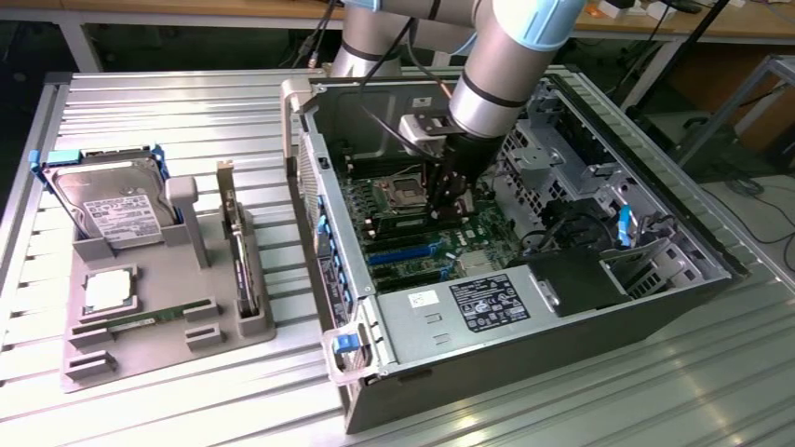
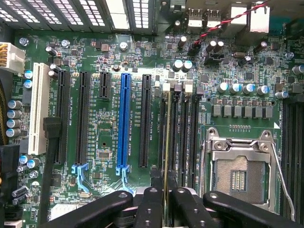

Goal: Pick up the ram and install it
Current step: 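Insert the ram into the slot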

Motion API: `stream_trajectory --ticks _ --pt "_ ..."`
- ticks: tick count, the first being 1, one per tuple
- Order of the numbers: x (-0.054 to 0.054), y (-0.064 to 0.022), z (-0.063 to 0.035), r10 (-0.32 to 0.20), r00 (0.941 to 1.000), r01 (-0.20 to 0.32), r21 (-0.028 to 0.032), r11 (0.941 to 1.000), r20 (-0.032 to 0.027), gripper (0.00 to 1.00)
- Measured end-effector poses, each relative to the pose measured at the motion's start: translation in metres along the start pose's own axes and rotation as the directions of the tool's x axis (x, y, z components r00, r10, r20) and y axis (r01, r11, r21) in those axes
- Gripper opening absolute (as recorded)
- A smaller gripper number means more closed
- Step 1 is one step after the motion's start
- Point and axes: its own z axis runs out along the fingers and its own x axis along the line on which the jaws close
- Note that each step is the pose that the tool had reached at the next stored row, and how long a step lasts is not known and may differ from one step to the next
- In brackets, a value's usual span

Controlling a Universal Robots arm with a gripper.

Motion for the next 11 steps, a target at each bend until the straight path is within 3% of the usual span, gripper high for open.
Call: stream_trajectory --ticks 6,11 --pt "0.0000 -0.0002 0.0024 0.000 1.0000 0.000 0.0013 1.0000 -0.0022 0.14" --pt "0.0001 -0.0006 0.0055 0.001 0.9999 -0.001 0.0048 1.0000 -0.0103 0.14"
